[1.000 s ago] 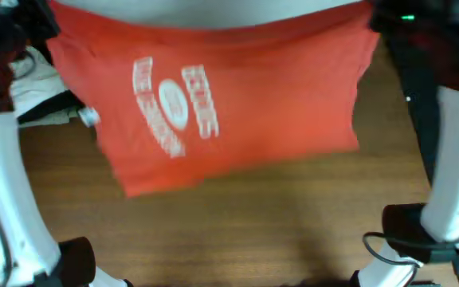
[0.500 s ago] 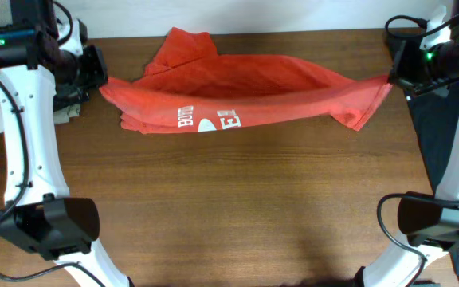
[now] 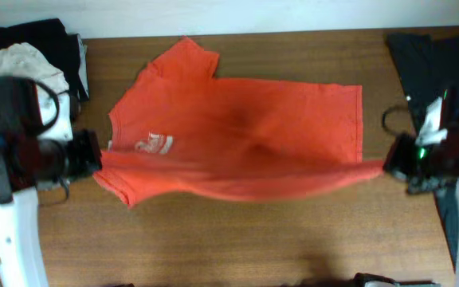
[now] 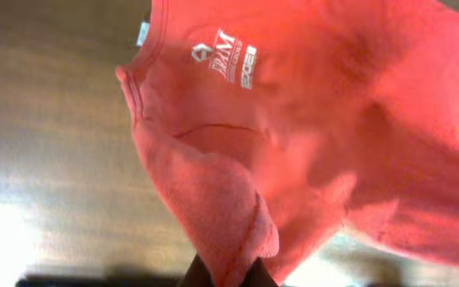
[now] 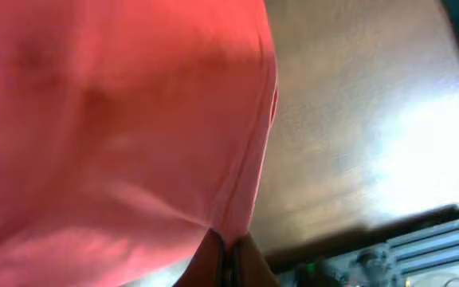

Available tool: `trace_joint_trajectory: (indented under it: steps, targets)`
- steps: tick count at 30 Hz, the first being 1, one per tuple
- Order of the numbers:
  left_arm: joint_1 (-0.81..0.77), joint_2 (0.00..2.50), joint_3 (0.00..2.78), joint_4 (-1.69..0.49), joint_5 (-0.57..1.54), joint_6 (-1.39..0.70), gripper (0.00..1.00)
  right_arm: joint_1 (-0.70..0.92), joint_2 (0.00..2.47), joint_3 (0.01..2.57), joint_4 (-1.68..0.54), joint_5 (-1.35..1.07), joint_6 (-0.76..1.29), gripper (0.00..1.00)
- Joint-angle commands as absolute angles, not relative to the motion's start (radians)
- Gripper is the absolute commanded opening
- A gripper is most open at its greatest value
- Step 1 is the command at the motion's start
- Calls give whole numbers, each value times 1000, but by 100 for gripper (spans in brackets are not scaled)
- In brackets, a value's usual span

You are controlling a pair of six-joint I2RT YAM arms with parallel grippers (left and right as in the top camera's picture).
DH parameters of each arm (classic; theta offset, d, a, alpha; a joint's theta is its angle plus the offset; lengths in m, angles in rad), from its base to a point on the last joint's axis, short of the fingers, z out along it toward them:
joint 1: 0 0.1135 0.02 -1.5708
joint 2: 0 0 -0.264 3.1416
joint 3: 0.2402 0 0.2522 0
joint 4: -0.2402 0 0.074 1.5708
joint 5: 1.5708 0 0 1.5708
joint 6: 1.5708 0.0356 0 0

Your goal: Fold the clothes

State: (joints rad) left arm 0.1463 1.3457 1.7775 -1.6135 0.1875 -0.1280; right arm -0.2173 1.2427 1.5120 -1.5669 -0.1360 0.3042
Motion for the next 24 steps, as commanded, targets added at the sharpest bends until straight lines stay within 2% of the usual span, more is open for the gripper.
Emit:
trace_joint_trajectory:
  steps: [1, 5, 11, 18, 24]
  targets:
    - [149, 1198, 1589, -1542, 188, -233, 1, -224, 1114, 1369, -1550, -123, 371, 4]
    - [149, 1157, 1451, -1530, 206, -236, 1, -224, 1100, 1264, -1509, -123, 421, 4]
    - [149, 1205, 1242, -1218, 201, -322, 1, -224, 1125, 1143, -1355, -119, 492, 4]
    - [149, 1444, 1226, -1023, 201, -322, 1, -224, 1250, 1095, -1218, -119, 507, 4]
    - [149, 1540, 1226, -911, 179, -322, 1, -224, 1372, 1095, -1130, -120, 507, 4]
